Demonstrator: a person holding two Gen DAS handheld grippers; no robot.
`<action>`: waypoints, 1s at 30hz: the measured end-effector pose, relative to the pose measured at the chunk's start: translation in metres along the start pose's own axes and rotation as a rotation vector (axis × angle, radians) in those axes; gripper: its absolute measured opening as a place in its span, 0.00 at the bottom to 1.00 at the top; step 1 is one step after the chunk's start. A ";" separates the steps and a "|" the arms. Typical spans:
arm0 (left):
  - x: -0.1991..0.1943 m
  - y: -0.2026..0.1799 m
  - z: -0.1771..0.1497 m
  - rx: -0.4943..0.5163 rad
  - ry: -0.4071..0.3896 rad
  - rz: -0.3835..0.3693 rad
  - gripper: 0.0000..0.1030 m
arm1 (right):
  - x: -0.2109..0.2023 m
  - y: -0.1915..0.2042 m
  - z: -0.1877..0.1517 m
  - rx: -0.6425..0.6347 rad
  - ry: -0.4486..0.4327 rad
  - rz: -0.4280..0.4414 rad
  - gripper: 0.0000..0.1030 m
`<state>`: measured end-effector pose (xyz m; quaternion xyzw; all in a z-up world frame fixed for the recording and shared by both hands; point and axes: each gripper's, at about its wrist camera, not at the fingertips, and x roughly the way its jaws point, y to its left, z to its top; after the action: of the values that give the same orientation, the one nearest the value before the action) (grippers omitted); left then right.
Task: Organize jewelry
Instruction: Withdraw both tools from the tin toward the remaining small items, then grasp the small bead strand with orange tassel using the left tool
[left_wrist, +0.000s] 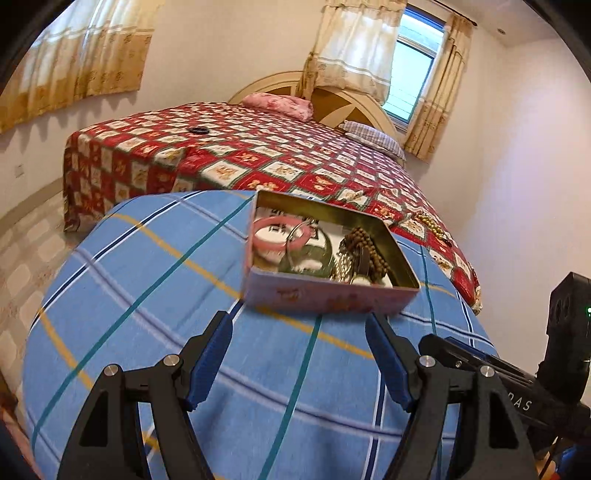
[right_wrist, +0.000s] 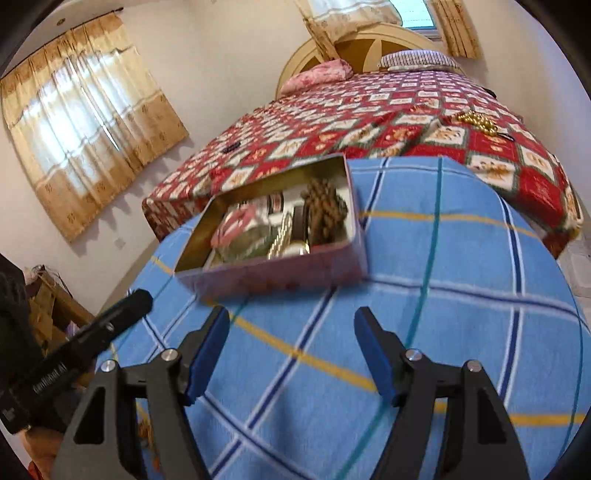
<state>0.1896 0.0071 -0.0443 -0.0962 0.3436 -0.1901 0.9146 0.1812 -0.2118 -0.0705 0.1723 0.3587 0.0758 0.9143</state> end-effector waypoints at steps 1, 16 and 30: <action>-0.002 0.001 -0.002 -0.003 0.003 0.000 0.73 | -0.003 0.001 -0.004 0.000 0.005 -0.001 0.71; -0.056 0.055 -0.045 -0.053 0.008 0.112 0.73 | -0.025 0.026 -0.047 -0.079 0.050 -0.006 0.71; -0.056 0.043 -0.077 0.101 0.106 0.000 0.72 | -0.017 0.050 -0.069 -0.173 0.094 0.023 0.71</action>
<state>0.1114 0.0659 -0.0816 -0.0399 0.3816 -0.2119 0.8988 0.1209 -0.1522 -0.0885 0.0932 0.3914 0.1250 0.9069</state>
